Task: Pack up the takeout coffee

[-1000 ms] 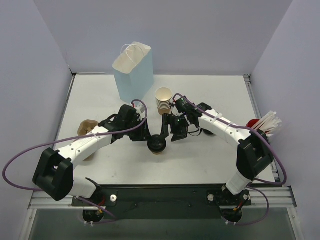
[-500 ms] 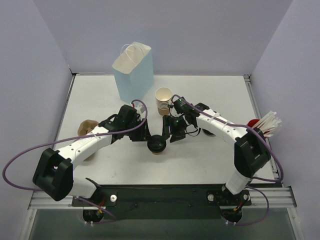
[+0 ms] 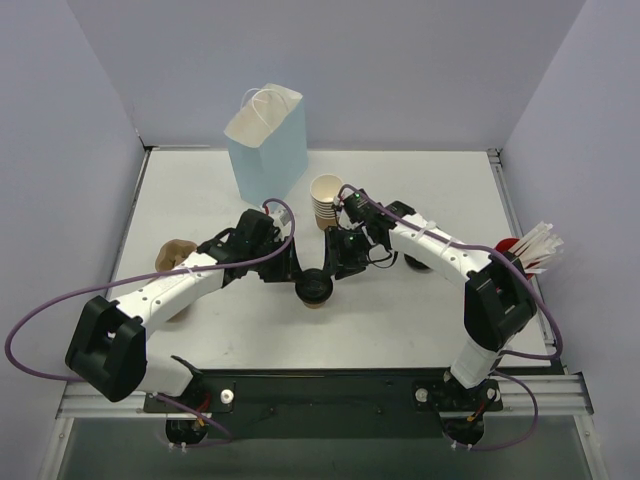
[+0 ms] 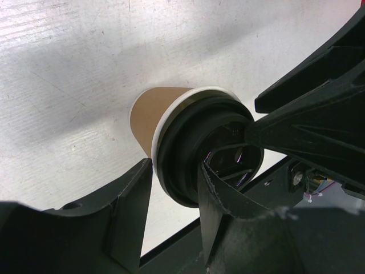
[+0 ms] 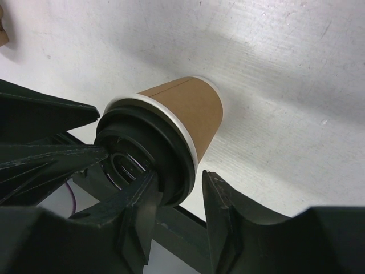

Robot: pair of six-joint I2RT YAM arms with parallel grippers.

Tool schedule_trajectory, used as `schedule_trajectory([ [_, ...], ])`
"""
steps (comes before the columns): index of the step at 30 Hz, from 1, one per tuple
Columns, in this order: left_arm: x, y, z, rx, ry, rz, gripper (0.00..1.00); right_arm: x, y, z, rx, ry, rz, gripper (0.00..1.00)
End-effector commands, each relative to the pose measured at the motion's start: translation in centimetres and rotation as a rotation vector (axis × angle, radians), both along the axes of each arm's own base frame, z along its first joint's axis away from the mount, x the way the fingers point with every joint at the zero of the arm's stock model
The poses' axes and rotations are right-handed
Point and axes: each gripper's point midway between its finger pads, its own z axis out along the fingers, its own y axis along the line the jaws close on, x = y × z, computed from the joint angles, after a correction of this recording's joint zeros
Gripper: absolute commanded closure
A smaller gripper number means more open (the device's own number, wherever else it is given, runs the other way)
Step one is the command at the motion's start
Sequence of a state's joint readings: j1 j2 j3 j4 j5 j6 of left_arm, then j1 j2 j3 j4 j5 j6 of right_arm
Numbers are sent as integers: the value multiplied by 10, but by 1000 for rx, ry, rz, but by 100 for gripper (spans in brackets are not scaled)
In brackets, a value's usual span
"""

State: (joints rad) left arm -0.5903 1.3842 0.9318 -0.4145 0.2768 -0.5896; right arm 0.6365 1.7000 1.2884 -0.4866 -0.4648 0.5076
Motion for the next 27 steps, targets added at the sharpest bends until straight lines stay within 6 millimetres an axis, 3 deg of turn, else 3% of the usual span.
schedule_trajectory([
  [1, 5, 1, 7, 20, -34, -10, 53, 7, -4, 5, -45, -34, 12, 66],
  [8, 6, 0, 11, 14, -39, -10, 53, 9, -5, 8, -48, -48, 21, 84],
  [21, 9, 0, 24, 12, -60, -3, 53, 12, -2, 12, -43, -65, 37, 99],
  [27, 11, 4, 35, 20, -86, 18, 52, 15, -3, 18, -46, -81, 18, 99],
])
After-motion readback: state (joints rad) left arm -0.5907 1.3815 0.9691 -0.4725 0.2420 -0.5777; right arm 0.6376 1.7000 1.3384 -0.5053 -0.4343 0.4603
